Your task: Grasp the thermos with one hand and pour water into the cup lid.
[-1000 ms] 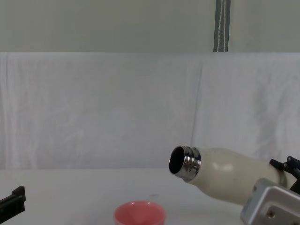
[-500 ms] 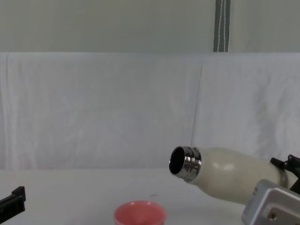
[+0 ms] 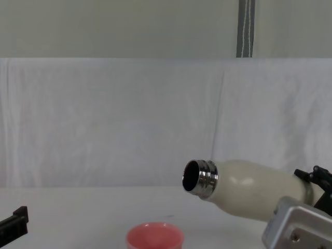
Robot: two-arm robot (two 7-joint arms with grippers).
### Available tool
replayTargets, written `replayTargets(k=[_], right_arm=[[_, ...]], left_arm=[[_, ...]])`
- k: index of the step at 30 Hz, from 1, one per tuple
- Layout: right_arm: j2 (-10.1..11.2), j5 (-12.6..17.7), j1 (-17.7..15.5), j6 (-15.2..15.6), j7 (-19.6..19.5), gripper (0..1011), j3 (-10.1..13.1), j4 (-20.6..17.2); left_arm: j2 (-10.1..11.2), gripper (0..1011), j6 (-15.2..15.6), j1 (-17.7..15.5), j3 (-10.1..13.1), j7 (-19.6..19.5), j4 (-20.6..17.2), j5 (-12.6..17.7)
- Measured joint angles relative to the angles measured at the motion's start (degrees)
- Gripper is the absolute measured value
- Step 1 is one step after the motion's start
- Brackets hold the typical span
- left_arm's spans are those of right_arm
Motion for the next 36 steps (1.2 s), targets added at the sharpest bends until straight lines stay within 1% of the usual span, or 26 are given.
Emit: replayTargets(k=[13, 36], right_arm=[[0.6, -0.7, 0.8, 0.0, 0.0, 950, -0.7, 0.3], [0.8, -1.7, 1.6, 0.3, 0.0, 950, -1.8, 1.3]], left_arm=[[0.0, 1001, 0.0, 0.0, 0.0, 0.0, 0.0, 0.0], [0.0, 1001, 0.0, 0.0, 0.0, 0.0, 0.0, 0.0]])
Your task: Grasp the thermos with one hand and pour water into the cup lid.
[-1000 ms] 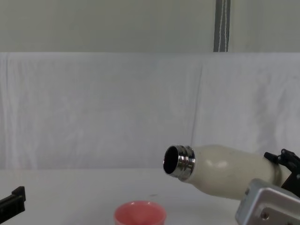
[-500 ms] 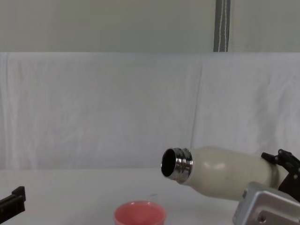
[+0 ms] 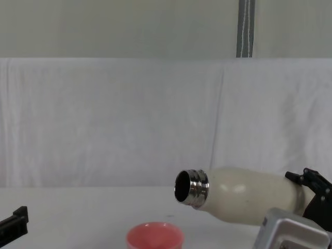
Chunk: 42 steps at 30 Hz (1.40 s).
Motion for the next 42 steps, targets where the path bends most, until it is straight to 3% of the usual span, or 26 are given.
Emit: replayTargets(k=[42], right_arm=[[2.0, -4.9, 3.0, 1.1, -1.6, 950, -2.9, 1.4]], left_arm=[[0.0, 1001, 0.0, 0.0, 0.0, 0.0, 0.0, 0.0]])
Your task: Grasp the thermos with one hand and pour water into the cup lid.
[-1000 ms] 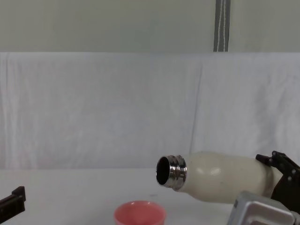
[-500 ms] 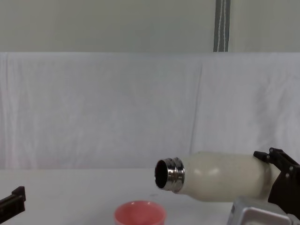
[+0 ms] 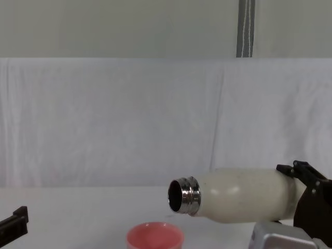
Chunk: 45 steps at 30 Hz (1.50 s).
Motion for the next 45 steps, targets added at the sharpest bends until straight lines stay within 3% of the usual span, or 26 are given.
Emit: replayTargets(k=[20, 45], right_arm=[[0.8, -1.5, 0.7, 0.6, -0.6, 950, -1.0, -0.1], [0.8, -1.1, 0.6, 0.6, -0.7, 950, -1.0, -0.2]], left_arm=[[0.0, 1001, 0.0, 0.0, 0.0, 0.0, 0.0, 0.0], [0.0, 1001, 0.0, 0.0, 0.0, 0.0, 0.0, 0.0]])
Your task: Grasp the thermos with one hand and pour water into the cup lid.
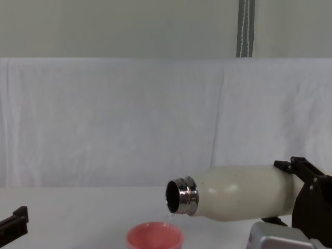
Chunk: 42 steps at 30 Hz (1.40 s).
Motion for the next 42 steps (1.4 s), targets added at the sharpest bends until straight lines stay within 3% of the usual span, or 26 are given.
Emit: replayTargets(k=[42], right_arm=[[0.2, -0.4, 0.2, 0.1, 0.1, 950, -0.3, 0.2]], left_arm=[[0.0, 1001, 0.0, 0.0, 0.0, 0.0, 0.0, 0.0]])
